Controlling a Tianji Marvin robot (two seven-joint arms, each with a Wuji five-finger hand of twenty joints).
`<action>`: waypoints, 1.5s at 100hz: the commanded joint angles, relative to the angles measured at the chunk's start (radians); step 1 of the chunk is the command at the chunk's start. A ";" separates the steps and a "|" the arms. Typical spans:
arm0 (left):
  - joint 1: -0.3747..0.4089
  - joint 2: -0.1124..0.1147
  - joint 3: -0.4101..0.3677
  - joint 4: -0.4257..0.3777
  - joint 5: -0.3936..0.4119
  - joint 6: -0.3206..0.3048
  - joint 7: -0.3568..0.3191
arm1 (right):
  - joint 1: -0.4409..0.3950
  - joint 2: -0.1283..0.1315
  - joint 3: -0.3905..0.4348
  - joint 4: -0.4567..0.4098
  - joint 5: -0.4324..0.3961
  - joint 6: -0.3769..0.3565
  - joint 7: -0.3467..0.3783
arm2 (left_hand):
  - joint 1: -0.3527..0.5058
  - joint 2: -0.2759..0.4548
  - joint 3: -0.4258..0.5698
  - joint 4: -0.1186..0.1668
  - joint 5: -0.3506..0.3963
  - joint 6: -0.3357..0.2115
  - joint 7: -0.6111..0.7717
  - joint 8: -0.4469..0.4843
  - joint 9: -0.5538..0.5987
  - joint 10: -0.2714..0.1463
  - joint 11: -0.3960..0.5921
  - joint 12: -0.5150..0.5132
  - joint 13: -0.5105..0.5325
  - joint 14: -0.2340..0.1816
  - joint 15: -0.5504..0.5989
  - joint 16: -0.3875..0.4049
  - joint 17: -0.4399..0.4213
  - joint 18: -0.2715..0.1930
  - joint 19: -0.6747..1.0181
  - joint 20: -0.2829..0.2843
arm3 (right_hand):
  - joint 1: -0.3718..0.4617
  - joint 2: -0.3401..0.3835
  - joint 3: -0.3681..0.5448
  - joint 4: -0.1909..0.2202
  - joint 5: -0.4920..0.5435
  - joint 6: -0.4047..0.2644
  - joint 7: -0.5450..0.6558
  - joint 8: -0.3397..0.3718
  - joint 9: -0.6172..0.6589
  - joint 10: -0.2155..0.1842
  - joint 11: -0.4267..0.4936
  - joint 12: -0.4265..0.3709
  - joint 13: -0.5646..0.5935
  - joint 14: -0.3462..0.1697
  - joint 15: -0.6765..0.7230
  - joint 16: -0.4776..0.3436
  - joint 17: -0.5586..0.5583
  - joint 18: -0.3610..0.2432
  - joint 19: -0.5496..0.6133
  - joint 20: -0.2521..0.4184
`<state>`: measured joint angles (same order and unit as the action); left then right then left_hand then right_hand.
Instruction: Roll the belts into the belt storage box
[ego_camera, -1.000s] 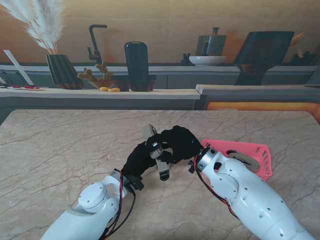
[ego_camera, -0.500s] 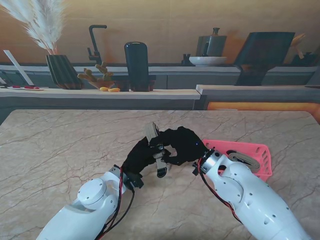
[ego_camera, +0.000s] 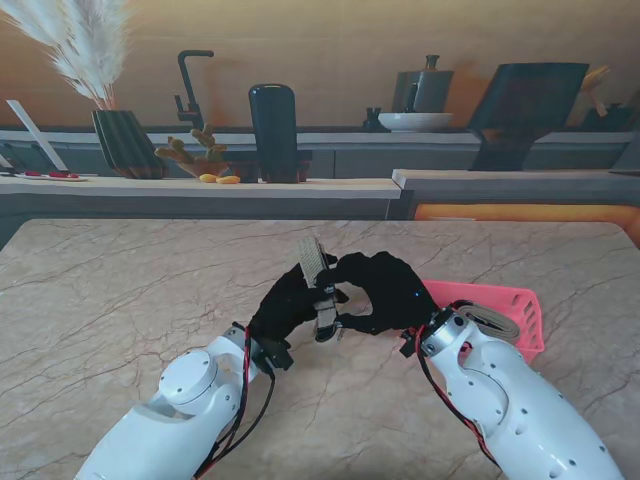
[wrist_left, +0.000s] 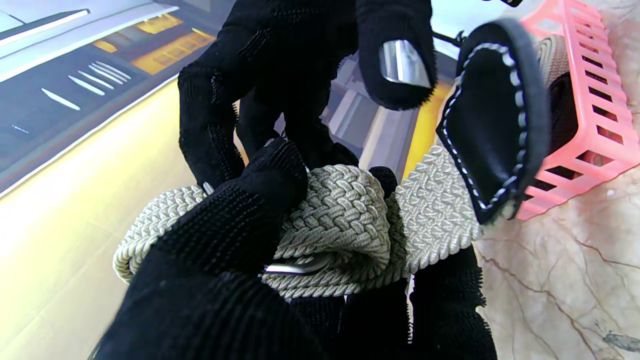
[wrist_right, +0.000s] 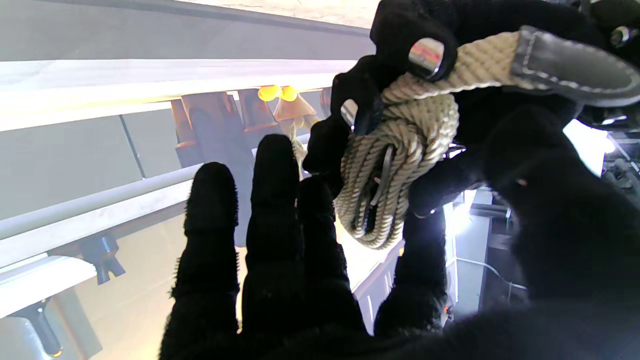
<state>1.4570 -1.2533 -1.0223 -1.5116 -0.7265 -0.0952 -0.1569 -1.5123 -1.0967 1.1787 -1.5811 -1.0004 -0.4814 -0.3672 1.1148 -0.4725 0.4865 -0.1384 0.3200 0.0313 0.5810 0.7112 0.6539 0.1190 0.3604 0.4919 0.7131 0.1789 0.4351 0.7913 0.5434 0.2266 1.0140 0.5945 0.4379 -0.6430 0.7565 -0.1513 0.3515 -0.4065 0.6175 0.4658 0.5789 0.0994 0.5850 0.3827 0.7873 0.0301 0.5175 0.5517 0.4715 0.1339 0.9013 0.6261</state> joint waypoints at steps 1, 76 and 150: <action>0.003 -0.003 -0.001 -0.008 0.002 0.002 -0.001 | -0.012 0.000 0.016 -0.006 0.021 0.014 -0.002 | 0.163 0.203 0.160 0.053 0.227 -0.174 0.276 0.045 0.083 -0.066 0.078 0.009 0.059 -0.045 0.022 -0.002 0.039 -0.041 0.055 -0.009 | -0.027 0.048 -0.079 0.052 -0.073 0.183 0.060 0.032 -0.053 0.001 -0.028 -0.010 -0.029 0.027 -0.057 -0.030 -0.019 0.012 -0.033 0.005; -0.019 0.005 0.046 0.008 0.236 -0.067 0.103 | 0.010 -0.014 -0.010 0.016 0.148 0.054 0.078 | 0.176 0.242 0.137 0.037 0.427 -0.089 0.483 0.153 0.112 -0.058 0.102 0.040 0.042 -0.014 0.053 -0.047 0.045 -0.064 0.005 -0.103 | -0.156 0.088 -0.160 0.058 -0.239 0.390 -0.156 0.045 -0.209 0.076 -0.065 -0.100 -0.138 0.052 -0.186 -0.151 -0.084 0.053 -0.175 -0.067; -0.057 0.032 0.095 0.048 0.384 -0.146 0.062 | 0.058 -0.025 -0.057 0.016 0.550 0.152 0.345 | 0.176 0.243 0.145 0.036 0.438 -0.093 0.497 0.140 0.119 -0.053 0.099 0.023 0.033 -0.009 0.061 -0.061 0.031 -0.060 0.003 -0.118 | 0.106 0.035 0.133 -0.091 0.294 0.019 0.318 -0.154 0.375 -0.124 -0.043 -0.004 0.063 -0.040 0.138 0.079 -0.018 0.006 -0.040 0.023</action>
<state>1.4012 -1.2170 -0.9286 -1.4559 -0.3427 -0.2382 -0.0889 -1.4575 -1.1091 1.1374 -1.5806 -0.4439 -0.3301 -0.0131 1.1464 -0.5363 0.4849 -0.1418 0.4989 -0.0028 0.6192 0.8536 0.7094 0.1021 0.4189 0.5224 0.7119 0.1925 0.4406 0.7311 0.5602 0.2225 1.0068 0.4745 0.4001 -0.6286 0.7790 -0.2146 0.4955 -0.1095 0.6331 0.3661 0.8475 0.0451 0.5490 0.3600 0.8102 0.0641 0.6447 0.6237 0.4461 0.1692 0.8272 0.6256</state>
